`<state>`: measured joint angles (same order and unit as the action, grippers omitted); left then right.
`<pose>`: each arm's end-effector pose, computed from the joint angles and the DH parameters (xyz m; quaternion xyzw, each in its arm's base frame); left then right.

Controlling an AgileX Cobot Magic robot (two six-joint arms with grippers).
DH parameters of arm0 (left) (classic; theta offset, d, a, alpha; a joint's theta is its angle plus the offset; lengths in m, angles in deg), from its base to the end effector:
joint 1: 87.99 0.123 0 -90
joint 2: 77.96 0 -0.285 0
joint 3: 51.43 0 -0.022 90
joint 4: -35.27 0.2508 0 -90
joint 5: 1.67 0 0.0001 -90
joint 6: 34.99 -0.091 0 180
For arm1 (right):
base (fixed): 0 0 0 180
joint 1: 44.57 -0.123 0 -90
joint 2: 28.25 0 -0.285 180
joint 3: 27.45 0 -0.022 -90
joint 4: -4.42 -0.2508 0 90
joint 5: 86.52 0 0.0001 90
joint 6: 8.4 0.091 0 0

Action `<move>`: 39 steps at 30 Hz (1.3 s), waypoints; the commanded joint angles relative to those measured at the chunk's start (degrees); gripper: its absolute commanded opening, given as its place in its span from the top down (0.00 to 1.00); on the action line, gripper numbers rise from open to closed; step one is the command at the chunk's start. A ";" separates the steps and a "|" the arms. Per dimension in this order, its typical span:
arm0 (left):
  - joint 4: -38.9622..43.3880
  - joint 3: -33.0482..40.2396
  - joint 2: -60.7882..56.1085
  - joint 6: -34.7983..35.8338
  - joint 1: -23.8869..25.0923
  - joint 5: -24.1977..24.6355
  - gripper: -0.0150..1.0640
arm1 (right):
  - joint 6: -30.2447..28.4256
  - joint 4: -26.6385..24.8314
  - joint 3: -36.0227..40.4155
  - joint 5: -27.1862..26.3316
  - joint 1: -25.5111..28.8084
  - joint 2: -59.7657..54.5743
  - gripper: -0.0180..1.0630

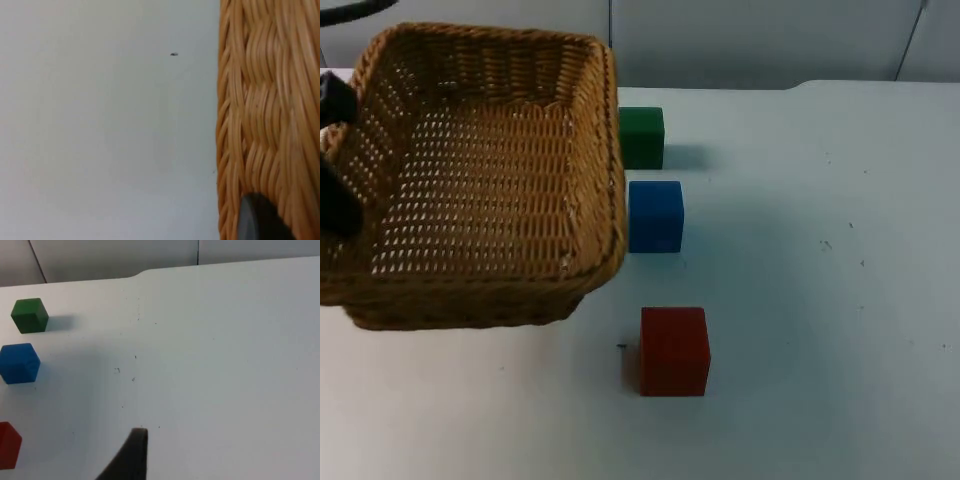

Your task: Pick up the basket with the left hand and place the blue cube into the basket with the right hand.

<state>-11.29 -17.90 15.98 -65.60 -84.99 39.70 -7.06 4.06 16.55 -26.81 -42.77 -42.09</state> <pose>0.2629 -0.0300 0.1978 -0.0438 0.9522 -0.2507 0.1690 0.0045 0.0004 0.3011 0.0234 0.8548 0.0011 0.5184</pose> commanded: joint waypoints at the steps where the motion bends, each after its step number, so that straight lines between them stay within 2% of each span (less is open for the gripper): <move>1: -1.27 1.93 -2.18 -2.95 3.50 2.09 0.99 | -0.23 0.06 -0.33 -0.78 0.38 -0.15 0.02; 4: -0.88 4.80 -3.59 -4.65 8.54 3.64 0.99 | -0.23 0.06 -0.33 -0.78 0.38 -0.15 0.02; 7: 0.11 6.28 -4.14 -5.04 10.98 3.77 0.99 | -0.23 0.05 -0.33 -1.01 0.38 -0.15 0.02; 11: 4.09 7.06 -4.38 -5.04 11.31 3.79 0.99 | -1.34 -0.46 -0.33 -1.98 0.38 -0.15 0.02; 13: 4.08 7.06 -4.38 -5.04 11.31 3.95 0.99 | -5.14 -3.35 -0.33 -2.14 0.38 -0.15 0.02; 14: 4.08 7.06 -4.38 -5.04 11.31 3.95 0.99 | -5.14 -3.35 -0.33 -2.14 0.38 -0.15 0.02; 16: 4.33 7.06 -4.38 -6.35 11.31 4.32 0.99 | -9.18 -8.37 -0.33 -2.62 0.38 -0.36 0.02; 18: 4.33 7.06 -4.38 -6.74 11.31 4.44 0.99 | -10.72 -12.09 -0.43 -3.07 0.38 -2.19 0.02; 20: 4.33 7.06 -4.38 -7.12 11.31 4.42 0.99 | -11.90 -13.27 -0.77 -3.16 0.38 -3.56 0.02; 27: 1.94 7.06 -4.38 -10.47 11.31 4.27 0.99 | -17.67 -17.60 -8.96 -6.10 0.38 -20.23 0.02; 30: 1.71 7.06 -4.38 -11.05 11.31 4.27 0.99 | -22.76 -23.81 -17.22 -7.56 0.38 -32.25 0.02; 31: 1.71 7.06 -4.38 -11.05 11.31 4.27 0.99 | -22.76 -23.81 -17.22 -7.56 0.38 -32.25 0.02; 35: 0.31 7.06 -4.38 -12.45 12.14 4.31 0.99 | -32.09 -32.70 -26.40 -7.37 0.38 -46.51 0.05; 36: 0.31 7.06 -4.38 -12.45 12.14 4.31 0.99 | -32.09 -32.70 -26.40 -7.37 0.38 -46.51 0.05; 37: 0.12 7.06 -4.38 -12.45 12.68 4.49 0.99 | -33.63 -35.04 -28.12 -6.90 0.27 -49.50 0.06; 39: -0.21 7.06 -4.38 -13.32 13.95 5.21 0.99 | -34.39 -35.80 -31.76 -7.42 -1.92 -55.97 0.07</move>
<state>-9.31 -10.93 12.29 -77.70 -72.30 43.70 -39.31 -29.72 -12.42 -33.97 -43.30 -93.03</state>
